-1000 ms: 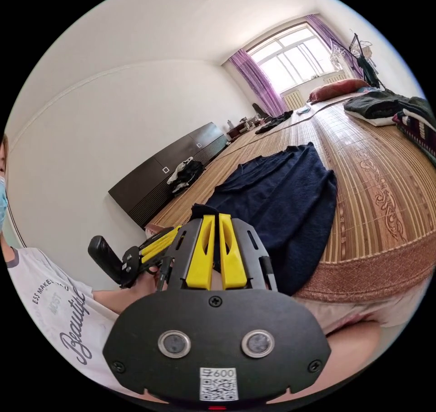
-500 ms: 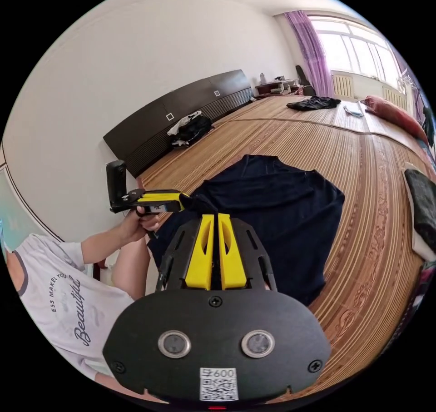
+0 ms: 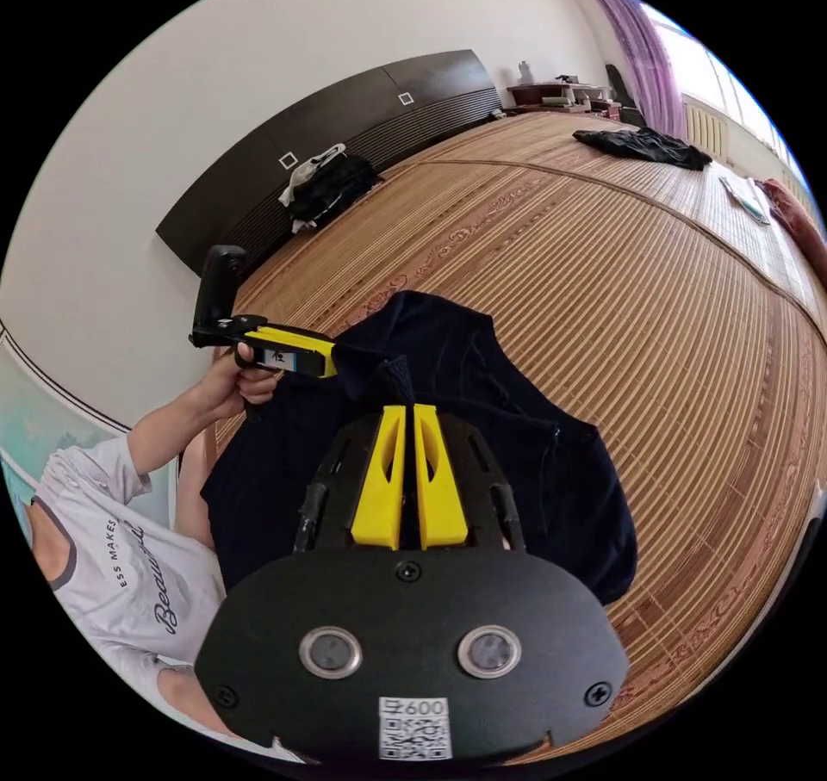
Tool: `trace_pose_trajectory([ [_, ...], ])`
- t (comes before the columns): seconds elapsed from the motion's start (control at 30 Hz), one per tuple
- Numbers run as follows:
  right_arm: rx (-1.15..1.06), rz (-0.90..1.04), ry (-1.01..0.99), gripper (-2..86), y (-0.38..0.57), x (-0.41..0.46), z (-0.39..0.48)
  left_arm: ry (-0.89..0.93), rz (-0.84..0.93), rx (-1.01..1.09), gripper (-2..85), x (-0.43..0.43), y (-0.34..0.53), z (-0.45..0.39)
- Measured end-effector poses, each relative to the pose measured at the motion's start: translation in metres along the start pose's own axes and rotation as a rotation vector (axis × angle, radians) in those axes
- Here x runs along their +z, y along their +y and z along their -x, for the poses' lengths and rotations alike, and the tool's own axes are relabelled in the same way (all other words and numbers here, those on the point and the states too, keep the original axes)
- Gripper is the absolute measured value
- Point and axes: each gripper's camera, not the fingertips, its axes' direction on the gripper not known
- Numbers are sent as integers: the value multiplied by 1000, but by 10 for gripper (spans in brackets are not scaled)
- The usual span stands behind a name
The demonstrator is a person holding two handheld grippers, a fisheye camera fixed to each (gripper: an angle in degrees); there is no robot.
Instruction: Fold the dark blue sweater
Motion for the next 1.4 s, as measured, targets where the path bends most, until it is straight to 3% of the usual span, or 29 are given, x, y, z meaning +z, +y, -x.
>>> trace_pose_trajectory([
  [0.2,-28,47,60,-9,-55,4,-21,-73,63,6,8,-13,-65,14],
  [0.33,-67,2,61,-9,-68,0,-29,32,54,-35,7,-29,-92,24],
  [0.7,72,-91,-165,-8,-85,14,-89,10,46,-72,11,-55,-132,54],
  [0.83,127,-31,-78,0,-89,28,-99,-19,57,-96,15,-59,-138,59],
  [0.93,250,-242,13,24,-64,-2,-101,-64,-78,-194,18,-85,-134,62],
  [1.03,249,-388,31,23,-28,-41,-80,-155,-178,-105,15,-101,-134,39],
  [1.13,199,-340,22,1,15,-67,-47,-179,-8,152,9,-72,-146,-15],
  [1.23,128,-209,-35,-2,78,-79,-11,-194,141,173,5,-34,-145,-27],
  [1.3,104,-171,-43,4,121,-87,11,-185,100,144,3,-29,-133,-28],
  [1.4,156,-150,118,43,180,-103,35,-180,-40,228,2,-49,-100,-53],
])
